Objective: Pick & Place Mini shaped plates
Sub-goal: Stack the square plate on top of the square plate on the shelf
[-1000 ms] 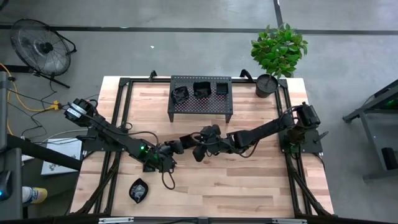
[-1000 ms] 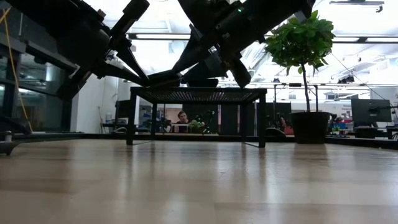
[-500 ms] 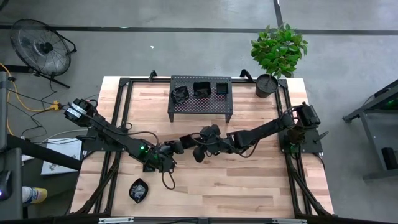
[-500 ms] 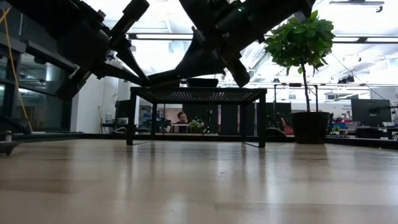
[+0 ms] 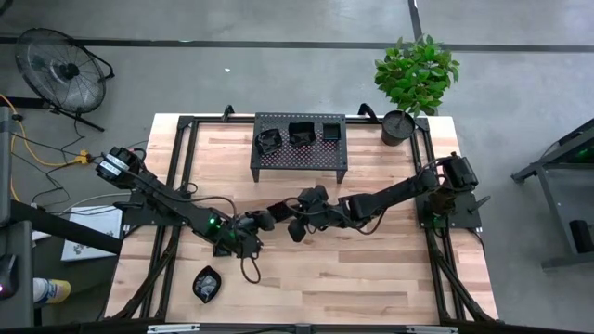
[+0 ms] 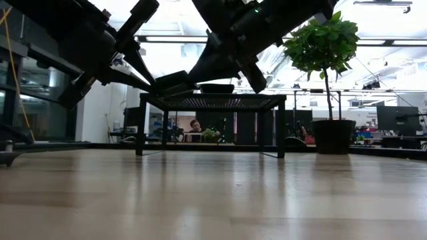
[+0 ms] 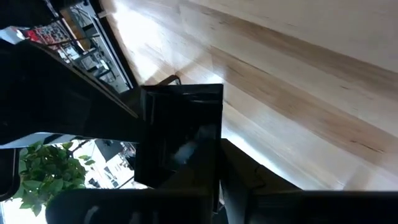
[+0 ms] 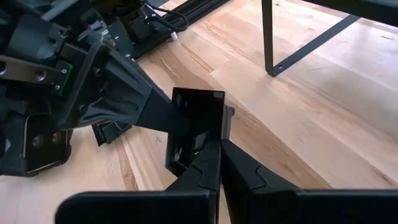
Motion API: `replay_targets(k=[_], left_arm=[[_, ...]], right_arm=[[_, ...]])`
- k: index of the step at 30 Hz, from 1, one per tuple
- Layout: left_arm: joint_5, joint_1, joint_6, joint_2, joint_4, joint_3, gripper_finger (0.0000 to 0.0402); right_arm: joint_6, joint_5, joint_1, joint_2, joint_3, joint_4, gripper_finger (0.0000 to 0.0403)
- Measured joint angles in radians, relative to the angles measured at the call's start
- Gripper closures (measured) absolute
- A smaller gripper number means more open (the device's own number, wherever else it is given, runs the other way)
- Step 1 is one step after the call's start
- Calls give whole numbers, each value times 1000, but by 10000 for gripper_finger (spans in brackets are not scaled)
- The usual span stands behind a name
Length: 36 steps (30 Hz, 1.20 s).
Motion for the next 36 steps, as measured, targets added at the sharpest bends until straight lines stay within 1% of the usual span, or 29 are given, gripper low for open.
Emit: replay_targets(k=[2, 6, 10, 12, 16, 18, 24, 27, 31, 34, 36], left_arm=[[8, 0, 6, 0, 0, 0, 378], [76, 0, 17, 0, 1, 0, 344], [71, 0, 17, 0, 1, 0, 301], [45, 0, 25, 0, 1, 0, 281], [-79, 0, 30, 0, 0, 0, 249], [-123, 0, 25, 0, -8, 0, 238], [-180, -15, 6, -15, -11, 0, 229], [-263, -37, 6, -31, -43, -1, 229], [-346, -83, -31, -68, -100, -2, 229], [-383, -113, -127, -121, -171, 0, 229], [-368, -129, -246, -167, -245, 0, 229]], right_arm=[[0, -4, 0, 0, 0, 1, 402], [0, -22, 1, 0, 0, 0, 402], [0, -23, 1, 0, 0, 1, 402], [0, -23, 0, 0, 0, 1, 402], [3, -20, -8, 0, 0, 2, 403], [3, -22, -14, -1, 0, 2, 403], [4, -31, -35, -40, 0, -76, 403], [4, -27, -41, -69, 0, -122, 403], [15, -15, -40, -114, 0, -194, 403], [39, 0, -38, -156, 0, -276, 403], [49, 8, -30, -187, 0, -330, 403]])
